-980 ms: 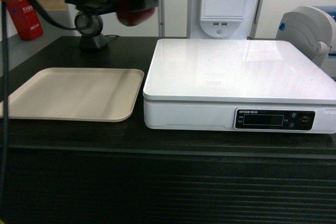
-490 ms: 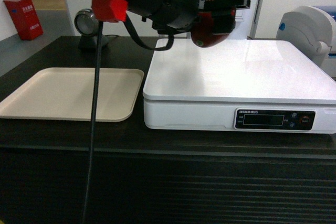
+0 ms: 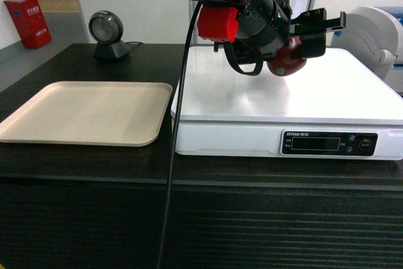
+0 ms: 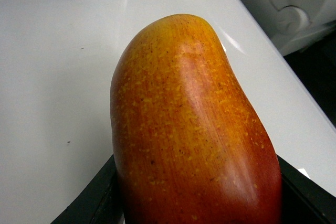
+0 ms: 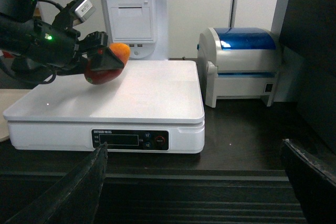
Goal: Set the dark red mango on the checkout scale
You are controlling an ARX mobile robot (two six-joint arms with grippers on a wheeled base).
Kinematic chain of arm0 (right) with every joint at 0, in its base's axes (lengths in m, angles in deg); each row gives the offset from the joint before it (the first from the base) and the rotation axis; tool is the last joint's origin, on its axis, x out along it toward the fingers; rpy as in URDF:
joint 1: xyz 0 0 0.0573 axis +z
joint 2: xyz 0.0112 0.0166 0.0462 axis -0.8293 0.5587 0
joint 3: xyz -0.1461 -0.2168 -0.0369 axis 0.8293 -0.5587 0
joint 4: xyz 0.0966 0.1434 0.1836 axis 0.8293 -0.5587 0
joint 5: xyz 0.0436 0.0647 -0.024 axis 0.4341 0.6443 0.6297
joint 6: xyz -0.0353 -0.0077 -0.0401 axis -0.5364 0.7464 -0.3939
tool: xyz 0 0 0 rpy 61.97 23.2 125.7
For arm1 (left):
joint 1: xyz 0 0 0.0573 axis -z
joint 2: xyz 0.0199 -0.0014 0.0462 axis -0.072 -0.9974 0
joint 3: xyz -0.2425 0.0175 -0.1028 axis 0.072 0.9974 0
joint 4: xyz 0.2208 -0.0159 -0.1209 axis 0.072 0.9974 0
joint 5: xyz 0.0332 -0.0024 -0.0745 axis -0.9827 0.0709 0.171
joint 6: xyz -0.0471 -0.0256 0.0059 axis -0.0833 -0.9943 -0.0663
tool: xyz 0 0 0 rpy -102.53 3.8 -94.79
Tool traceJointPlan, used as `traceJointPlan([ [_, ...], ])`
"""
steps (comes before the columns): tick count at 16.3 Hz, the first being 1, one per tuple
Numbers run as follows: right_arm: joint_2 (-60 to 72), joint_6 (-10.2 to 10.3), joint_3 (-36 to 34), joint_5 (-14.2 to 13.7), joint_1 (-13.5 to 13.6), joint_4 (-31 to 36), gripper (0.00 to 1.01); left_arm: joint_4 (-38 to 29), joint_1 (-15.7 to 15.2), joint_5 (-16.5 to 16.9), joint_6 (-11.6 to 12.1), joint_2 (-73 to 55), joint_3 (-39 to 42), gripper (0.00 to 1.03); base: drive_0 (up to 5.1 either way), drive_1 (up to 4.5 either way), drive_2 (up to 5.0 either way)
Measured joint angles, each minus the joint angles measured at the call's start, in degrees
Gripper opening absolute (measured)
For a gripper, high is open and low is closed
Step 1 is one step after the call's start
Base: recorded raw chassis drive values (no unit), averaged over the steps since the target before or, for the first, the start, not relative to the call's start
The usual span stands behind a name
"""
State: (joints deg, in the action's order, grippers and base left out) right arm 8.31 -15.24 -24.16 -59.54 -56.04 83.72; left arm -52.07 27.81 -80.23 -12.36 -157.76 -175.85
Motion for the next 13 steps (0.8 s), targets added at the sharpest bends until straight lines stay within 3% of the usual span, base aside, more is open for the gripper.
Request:
traceJointPlan([
  [3, 0.0, 0.0, 0.0, 0.0, 0.0, 0.0, 0.98, 6.4, -0.2, -4.4, -2.7, -5.5, -8.7, 0.63, 0.0, 0.0, 0.0],
  [8, 0.0, 0.0, 0.0, 0.0, 0.0, 0.0, 0.98, 10.6, 0.0, -6.2, -4.1, -8.4, -13.6, 0.64, 0.0, 0.0, 0.0],
  [11, 0.0, 0.0, 0.0, 0.0, 0.0, 0.0, 0.98, 8.8, 0.2, -5.5, -4.0, -8.5, -13.3, 0.97, 0.0, 0.0, 0.0],
  [13, 0.0, 0.0, 0.0, 0.0, 0.0, 0.0, 0.98, 6.6, 0.2, -5.3, -3.7, -7.7, -11.3, 0.97, 0.0, 0.0, 0.0],
])
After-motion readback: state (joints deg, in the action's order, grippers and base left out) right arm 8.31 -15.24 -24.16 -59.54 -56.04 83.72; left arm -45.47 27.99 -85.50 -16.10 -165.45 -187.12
